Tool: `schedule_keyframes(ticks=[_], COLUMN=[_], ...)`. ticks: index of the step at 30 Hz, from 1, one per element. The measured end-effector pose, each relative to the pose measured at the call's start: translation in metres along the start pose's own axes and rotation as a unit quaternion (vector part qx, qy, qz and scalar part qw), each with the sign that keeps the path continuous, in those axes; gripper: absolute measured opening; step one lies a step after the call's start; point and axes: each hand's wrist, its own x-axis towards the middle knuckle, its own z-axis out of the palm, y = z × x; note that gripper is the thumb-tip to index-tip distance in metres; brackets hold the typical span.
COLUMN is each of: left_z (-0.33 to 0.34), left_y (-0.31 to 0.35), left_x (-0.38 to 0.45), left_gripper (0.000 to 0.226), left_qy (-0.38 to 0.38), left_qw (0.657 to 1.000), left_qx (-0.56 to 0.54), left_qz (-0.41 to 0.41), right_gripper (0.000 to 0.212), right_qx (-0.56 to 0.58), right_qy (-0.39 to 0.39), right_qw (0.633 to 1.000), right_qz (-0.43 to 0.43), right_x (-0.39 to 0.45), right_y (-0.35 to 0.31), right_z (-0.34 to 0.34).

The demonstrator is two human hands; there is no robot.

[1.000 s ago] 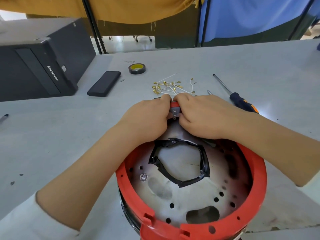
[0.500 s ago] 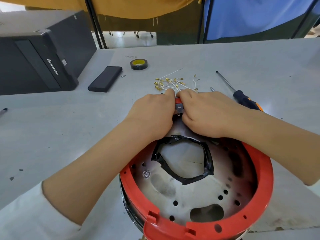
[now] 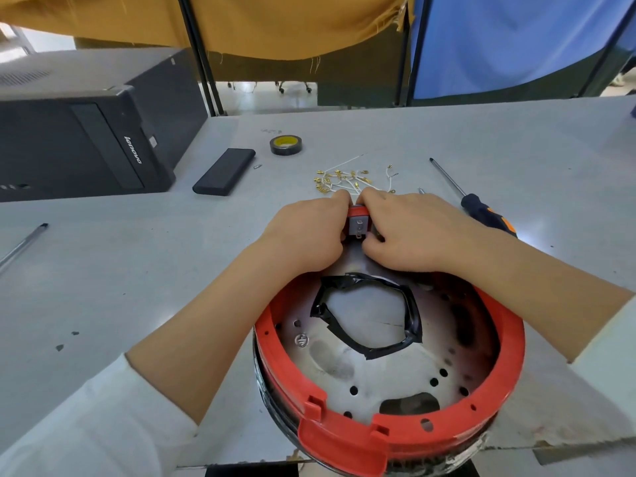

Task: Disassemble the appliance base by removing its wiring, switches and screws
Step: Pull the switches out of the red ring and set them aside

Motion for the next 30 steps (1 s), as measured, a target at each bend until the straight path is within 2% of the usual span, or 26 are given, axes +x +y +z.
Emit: schedule_keyframes(ticks=[3,7,12,18,30], left_z=[0.001,0.004,0.006,0.004,0.002], left_y=[0.0,0.0,0.004,0.005,0.008], left_x=[0.0,-0.001,0.0,0.001,0.002], left_gripper=[0.019,0.027,0.017,0.006,0.014], left_qy=[0.002,0.014,0.044,0.061,0.065], left_qw=[1.0,1.0,0.999,0.997,0.996], left_qx=[-0.006,-0.007,0.003,-0.038,-0.03], left_qz=[0.003,0.001,-0.005,-0.037,-0.057], right_gripper=[0.016,0.015,0.021,0.02,0.014], right_qx=[-0.001,-0.004,-0.025,-0.039,-0.061], right_qy=[0.004,0.015,0.018,0.035,0.052], right_qw=[1.0,1.0,0.999,0.997,0.995], right_qz=[-0.005,-0.013,-0.038,-0.051,-0.062], right_x=[-0.001,-0.001,-0.001,0.0,-0.002], right_y=[0.001,0.001,0.005,0.005,0.004], right_z=[0.0,0.003,0.007,0.009,0.009])
